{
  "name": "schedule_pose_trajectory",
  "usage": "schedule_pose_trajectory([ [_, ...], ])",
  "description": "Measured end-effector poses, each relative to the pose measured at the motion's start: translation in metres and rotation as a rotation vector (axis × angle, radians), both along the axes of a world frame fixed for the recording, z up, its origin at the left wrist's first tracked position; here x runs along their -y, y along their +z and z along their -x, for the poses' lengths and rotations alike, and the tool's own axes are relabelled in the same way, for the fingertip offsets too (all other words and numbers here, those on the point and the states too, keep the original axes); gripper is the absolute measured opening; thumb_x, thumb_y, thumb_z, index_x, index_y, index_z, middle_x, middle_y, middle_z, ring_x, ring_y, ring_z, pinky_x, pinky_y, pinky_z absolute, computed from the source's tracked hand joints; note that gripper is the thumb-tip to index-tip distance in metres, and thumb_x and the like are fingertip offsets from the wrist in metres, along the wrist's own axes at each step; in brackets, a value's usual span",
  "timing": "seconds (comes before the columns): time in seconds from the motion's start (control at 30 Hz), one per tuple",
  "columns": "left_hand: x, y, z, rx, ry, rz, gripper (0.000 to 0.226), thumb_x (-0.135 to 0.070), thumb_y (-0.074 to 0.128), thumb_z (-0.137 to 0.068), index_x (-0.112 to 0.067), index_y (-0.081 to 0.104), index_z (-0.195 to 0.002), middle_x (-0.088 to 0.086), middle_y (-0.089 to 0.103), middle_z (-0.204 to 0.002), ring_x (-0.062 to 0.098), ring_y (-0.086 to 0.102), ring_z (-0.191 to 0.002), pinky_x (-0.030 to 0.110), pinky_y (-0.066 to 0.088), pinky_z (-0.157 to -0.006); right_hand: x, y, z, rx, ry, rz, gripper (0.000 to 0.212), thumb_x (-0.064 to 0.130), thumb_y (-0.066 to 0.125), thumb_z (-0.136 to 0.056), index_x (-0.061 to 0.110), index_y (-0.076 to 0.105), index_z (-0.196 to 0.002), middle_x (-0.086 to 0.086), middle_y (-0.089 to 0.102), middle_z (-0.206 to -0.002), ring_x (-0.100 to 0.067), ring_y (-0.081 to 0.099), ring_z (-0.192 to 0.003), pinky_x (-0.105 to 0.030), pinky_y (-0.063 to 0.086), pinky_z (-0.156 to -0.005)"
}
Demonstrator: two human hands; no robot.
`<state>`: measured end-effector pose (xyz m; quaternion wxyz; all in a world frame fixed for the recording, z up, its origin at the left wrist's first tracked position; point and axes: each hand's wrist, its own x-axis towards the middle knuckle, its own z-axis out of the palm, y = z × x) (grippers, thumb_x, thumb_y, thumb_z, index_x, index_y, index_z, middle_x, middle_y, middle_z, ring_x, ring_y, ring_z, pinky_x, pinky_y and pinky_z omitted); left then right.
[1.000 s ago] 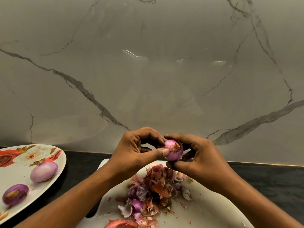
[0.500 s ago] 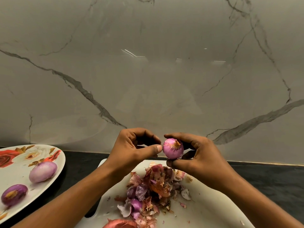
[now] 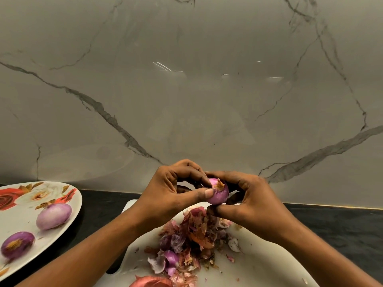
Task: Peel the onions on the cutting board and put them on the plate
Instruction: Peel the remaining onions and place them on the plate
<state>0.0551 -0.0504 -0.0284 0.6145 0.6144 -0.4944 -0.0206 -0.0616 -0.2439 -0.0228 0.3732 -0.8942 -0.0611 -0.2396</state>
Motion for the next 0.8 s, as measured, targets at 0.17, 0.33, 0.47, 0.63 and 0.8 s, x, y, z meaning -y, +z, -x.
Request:
schedule_pose_trajectory([
  [0.17,-0.0012,0.0026,0.0015,-0.068,0.027,0.017,0.036,-0.017,0.091,-0.072,-0.011,0.075,-0.104,0.008,0.075,-0.103,0.030,0.075,-0.095,0.050,0.066,-0.081,0.0009,0.0007,-0.0005,-0.022,0.070,-0.125,0.066,0.002,0.088,-0.077,0.036,0.069,-0.130,0.012,0.075,-0.116,-0.010,0.074,-0.103,-0.032,0.065,-0.084],
  [0.33,-0.0025,0.0016,0.0002,-0.116,-0.049,0.007,0.043,-0.002,0.092,-0.071,-0.010,0.073,-0.109,0.013,0.074,-0.107,0.037,0.076,-0.097,0.048,0.066,-0.080,0.0042,0.0026,-0.0032,-0.060,0.125,-0.260,0.070,-0.010,0.085,-0.074,0.033,0.071,-0.128,0.008,0.075,-0.119,-0.016,0.074,-0.110,-0.039,0.064,-0.089],
  [0.47,-0.0013,0.0001,-0.0006,-0.050,-0.064,0.031,0.034,-0.011,0.093,-0.076,-0.012,0.077,-0.105,0.008,0.070,-0.109,0.036,0.071,-0.104,0.049,0.065,-0.082,0.0037,0.0018,-0.0031,-0.063,0.124,-0.248,0.071,-0.011,0.085,-0.075,0.036,0.071,-0.126,0.011,0.075,-0.118,-0.016,0.073,-0.109,-0.039,0.065,-0.087],
  [0.63,0.0010,-0.0006,-0.0011,0.002,-0.033,0.024,0.028,-0.025,0.087,-0.079,-0.015,0.080,-0.103,0.001,0.068,-0.108,0.032,0.069,-0.105,0.057,0.064,-0.083,0.0010,0.0018,-0.0011,-0.051,0.129,-0.202,0.070,-0.007,0.084,-0.078,0.036,0.069,-0.130,0.015,0.075,-0.116,-0.013,0.074,-0.104,-0.033,0.065,-0.083],
  [0.8,0.0002,-0.0003,-0.0021,-0.003,-0.055,0.020,0.026,-0.023,0.087,-0.079,-0.010,0.079,-0.101,0.004,0.067,-0.109,0.033,0.069,-0.106,0.058,0.063,-0.084,0.0005,0.0026,0.0009,-0.056,0.128,-0.194,0.068,-0.007,0.083,-0.078,0.031,0.069,-0.133,0.012,0.076,-0.116,-0.014,0.075,-0.102,-0.033,0.065,-0.083],
])
